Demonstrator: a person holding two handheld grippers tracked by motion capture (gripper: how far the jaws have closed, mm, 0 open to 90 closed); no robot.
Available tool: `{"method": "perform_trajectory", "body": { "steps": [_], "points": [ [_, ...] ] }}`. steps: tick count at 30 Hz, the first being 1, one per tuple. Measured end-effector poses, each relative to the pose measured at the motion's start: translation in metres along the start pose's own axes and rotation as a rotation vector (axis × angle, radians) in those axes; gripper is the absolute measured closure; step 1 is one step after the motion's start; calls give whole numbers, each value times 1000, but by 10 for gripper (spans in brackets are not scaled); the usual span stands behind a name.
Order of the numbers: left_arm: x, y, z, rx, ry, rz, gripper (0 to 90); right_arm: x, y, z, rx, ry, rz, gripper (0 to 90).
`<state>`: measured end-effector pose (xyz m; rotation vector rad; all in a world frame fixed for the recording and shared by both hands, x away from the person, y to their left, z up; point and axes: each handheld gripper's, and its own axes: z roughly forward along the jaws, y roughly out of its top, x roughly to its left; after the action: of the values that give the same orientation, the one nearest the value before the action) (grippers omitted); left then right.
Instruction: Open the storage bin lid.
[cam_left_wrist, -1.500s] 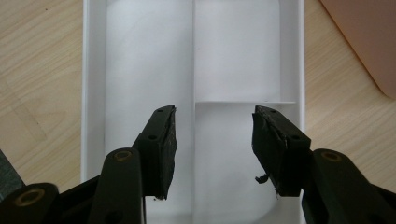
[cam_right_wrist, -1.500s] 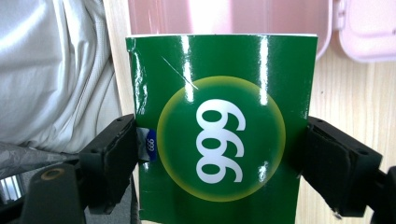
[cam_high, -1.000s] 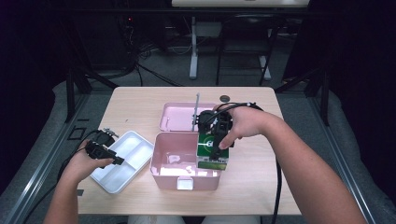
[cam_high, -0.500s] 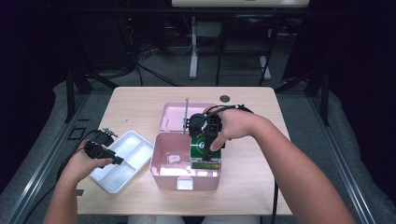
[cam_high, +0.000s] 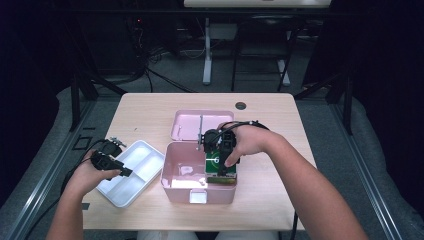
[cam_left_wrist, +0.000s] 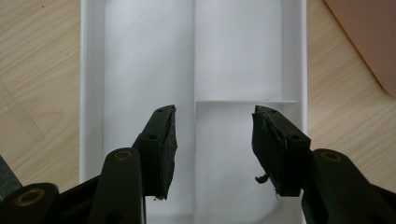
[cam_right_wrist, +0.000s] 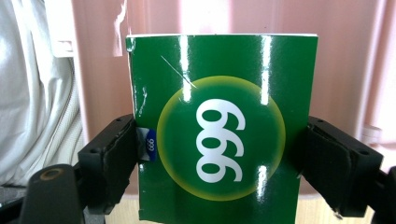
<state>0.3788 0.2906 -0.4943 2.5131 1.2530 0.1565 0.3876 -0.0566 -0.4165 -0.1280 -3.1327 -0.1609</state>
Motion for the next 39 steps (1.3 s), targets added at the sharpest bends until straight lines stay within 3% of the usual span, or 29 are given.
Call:
{"method": "perform_trajectory", "body": {
  "steps": [21, 39],
  "points": [
    [-1, 0, 3, 10, 1, 8, 500, -14, -3, 45, 13, -8, 20, 158],
    [-1, 0, 3, 15, 2, 8, 500, -15, -1, 61, 36, 0, 20, 148]
  ]
}}
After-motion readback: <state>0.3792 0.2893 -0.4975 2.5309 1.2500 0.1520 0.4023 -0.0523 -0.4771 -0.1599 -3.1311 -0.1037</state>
